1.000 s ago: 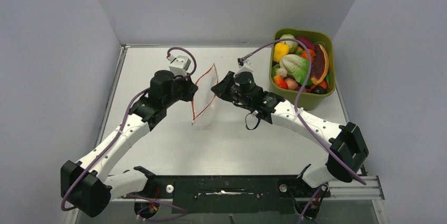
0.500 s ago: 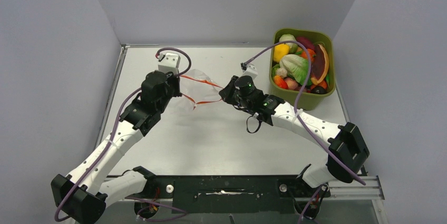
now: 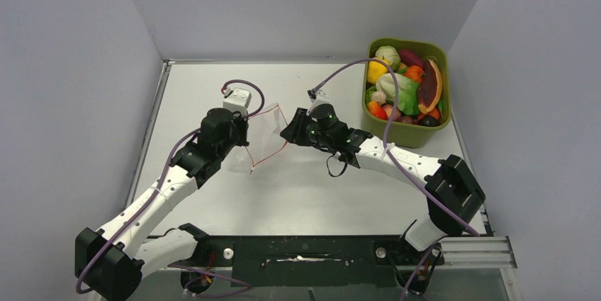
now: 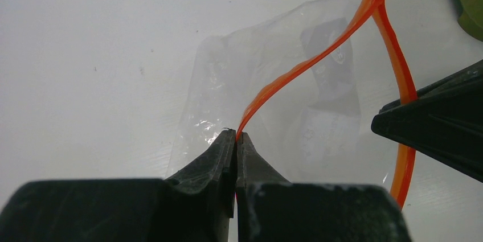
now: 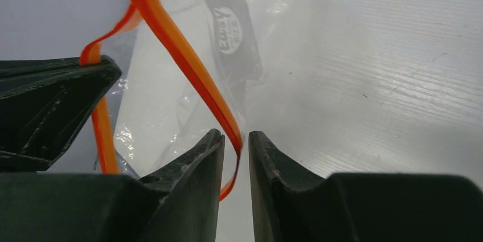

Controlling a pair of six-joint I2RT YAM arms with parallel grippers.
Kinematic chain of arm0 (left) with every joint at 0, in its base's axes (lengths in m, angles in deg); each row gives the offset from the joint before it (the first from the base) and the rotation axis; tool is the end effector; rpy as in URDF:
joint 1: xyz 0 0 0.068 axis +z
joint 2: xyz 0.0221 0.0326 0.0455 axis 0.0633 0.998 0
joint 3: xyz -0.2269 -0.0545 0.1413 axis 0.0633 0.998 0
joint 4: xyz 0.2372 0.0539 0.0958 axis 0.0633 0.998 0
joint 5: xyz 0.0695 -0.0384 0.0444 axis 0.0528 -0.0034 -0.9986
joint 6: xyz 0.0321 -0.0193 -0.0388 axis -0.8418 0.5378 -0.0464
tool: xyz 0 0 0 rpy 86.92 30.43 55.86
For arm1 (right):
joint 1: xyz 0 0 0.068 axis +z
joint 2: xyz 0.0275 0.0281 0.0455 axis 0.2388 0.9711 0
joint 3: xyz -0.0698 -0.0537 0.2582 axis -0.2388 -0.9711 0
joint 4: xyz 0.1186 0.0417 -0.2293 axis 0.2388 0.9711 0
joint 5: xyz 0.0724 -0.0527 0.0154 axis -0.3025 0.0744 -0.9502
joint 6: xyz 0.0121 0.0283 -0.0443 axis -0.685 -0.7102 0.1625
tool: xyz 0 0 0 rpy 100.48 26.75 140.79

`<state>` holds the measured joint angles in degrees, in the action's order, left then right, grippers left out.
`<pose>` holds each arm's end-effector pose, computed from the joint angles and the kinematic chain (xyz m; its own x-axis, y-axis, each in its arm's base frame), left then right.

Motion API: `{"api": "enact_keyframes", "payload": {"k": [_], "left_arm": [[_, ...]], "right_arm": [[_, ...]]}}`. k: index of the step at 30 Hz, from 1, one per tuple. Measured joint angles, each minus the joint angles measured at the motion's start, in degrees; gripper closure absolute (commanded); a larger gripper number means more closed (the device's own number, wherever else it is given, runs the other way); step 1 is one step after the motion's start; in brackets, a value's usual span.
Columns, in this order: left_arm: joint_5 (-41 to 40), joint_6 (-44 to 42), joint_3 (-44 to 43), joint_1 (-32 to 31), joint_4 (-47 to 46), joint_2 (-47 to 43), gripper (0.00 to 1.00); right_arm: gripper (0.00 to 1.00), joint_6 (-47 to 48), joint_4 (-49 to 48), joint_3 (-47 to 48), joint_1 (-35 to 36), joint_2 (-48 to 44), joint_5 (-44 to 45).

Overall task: Place the food in the zip-top bag and seal the zipper
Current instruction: Open the zipper of the food storage bag.

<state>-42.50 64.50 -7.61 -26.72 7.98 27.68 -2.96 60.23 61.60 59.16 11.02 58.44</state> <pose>0.2102 -0.1133 0.3062 -0.3970 0.1063 -0.9116 0.2646 0.9643 -0.0029 0.2503 0.2534 0.2619 -0.7573 0.3265 -0.5656 -0.2044 0.7040 0.6802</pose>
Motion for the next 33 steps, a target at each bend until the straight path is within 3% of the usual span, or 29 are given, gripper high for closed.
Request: {"api": "enact_keyframes", "payload": {"k": [6,20,33], "left_arm": [[0.6,0.3,0.3,0.0,0.0,0.0,1.0],[3.2,1.4,0.4,0.0,1.0,-0.7,1.0],[7.8,4.0,3.2,-0.1,3.9,-5.4,1.0]], "right_arm": [[0.58,2.1,-2.8,0.0,0.0,-0.1,-3.7],[0.48,15.3,4.5,0.0,-5.6,-11.5,-4.1],[0.44,28.2,22.6,7.6,-13.4,-13.6,11.8]]}}
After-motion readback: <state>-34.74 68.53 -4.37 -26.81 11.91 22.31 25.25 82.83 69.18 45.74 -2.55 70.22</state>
